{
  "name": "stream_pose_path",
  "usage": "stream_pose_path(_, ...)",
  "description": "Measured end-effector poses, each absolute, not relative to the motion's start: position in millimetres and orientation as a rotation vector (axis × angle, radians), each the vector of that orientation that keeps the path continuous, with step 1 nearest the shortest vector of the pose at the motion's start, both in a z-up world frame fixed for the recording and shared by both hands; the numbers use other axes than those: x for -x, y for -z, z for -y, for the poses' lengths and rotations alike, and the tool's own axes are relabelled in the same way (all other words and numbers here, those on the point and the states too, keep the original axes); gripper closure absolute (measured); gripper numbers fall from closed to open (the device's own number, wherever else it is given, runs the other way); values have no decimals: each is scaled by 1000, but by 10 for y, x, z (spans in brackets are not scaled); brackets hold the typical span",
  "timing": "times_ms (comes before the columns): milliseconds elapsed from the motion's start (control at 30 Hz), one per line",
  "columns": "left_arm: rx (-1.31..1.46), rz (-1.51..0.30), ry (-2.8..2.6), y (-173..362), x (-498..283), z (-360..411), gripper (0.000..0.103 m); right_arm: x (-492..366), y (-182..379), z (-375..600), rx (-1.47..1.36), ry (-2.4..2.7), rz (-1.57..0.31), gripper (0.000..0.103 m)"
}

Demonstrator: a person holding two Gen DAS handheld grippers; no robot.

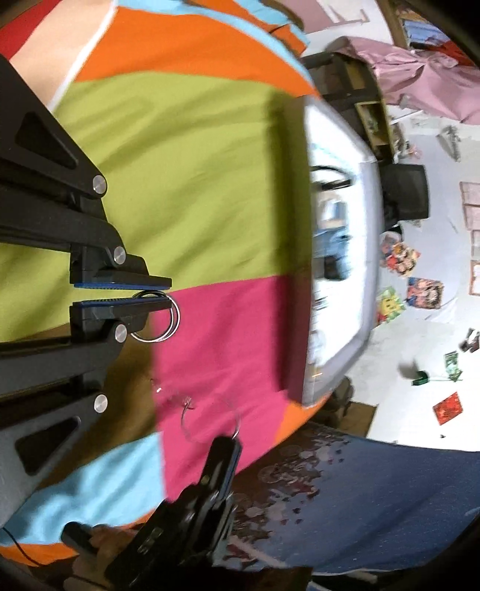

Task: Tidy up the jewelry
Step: 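Carry both key rings into the tray and open both grippers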

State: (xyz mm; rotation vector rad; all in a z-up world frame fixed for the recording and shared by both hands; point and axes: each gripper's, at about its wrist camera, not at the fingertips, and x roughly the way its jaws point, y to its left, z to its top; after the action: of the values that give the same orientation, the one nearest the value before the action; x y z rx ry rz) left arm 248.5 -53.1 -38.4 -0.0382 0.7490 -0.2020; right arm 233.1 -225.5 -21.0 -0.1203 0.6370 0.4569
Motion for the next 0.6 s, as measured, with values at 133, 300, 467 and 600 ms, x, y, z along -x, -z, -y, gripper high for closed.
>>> stream_pose_path(133, 55, -682, 177, 34, -2842, 412, 99, -2428, -142, 2284, 106, -464, -578, 101)
stream_pose_path(300, 41, -606, 153, -309, -3320, 391, 99, -2813, -632, 2256, 73, -478, -546, 101)
stream_pose_path(467, 93, -597, 98, -428, -3869, 286, 99, -3403, -901, 2165, 57, -453, -555, 101)
stream_pose_path(600, 110, -628, 61, -314, -4178, 260, 99, -3829, -886, 2145, 23, -418, -571, 101)
